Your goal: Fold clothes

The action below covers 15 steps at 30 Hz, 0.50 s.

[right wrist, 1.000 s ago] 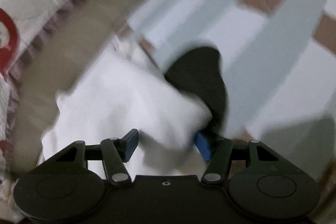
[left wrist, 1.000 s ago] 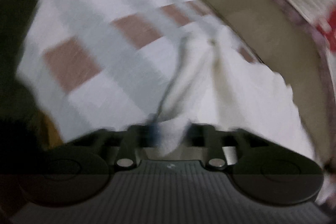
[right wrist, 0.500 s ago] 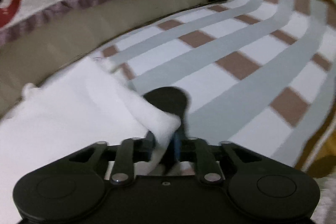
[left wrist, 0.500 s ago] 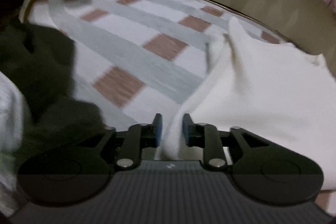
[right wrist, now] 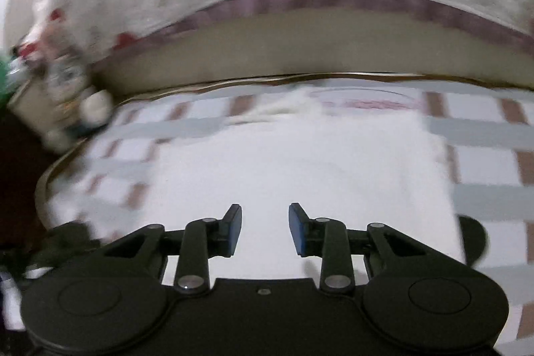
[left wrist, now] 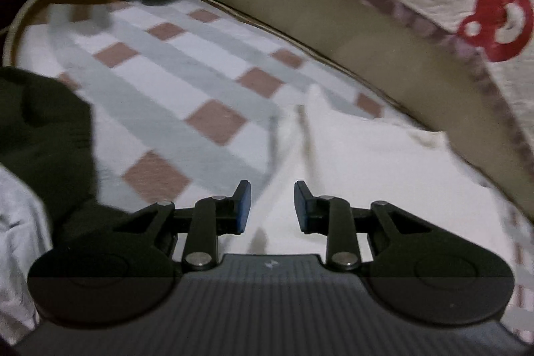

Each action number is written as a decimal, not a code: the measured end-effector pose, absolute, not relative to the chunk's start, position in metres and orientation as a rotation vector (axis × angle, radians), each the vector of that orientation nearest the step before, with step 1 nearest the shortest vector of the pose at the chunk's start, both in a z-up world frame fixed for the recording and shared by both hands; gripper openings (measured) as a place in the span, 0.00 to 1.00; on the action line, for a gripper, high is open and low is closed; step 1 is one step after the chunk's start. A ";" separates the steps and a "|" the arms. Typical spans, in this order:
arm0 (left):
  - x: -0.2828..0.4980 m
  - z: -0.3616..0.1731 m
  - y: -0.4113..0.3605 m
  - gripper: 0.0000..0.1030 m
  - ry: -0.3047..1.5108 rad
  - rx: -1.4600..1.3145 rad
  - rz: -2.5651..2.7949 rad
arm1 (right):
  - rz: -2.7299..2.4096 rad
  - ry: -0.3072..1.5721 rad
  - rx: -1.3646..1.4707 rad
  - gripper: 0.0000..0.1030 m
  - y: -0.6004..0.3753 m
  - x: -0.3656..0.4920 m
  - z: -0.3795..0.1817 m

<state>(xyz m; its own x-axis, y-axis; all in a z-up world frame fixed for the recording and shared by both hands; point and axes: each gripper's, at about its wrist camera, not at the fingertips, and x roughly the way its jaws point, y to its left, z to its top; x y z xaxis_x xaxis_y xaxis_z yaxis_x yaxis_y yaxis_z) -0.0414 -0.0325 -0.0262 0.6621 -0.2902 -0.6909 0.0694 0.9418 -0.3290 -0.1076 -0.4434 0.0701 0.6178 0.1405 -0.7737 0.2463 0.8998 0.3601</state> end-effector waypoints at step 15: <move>0.082 -0.059 -0.032 0.20 0.792 -0.288 -0.456 | -0.026 1.142 0.226 0.43 -0.333 0.092 0.108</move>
<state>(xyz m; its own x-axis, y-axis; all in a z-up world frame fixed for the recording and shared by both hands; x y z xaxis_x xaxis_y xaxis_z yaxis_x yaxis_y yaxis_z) 0.0818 -0.0319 -0.0589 0.6135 -0.4952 -0.6152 0.2844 0.8652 -0.4129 0.0920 -0.3327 0.1077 0.4178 0.0948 -0.9036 0.1357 0.9769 0.1652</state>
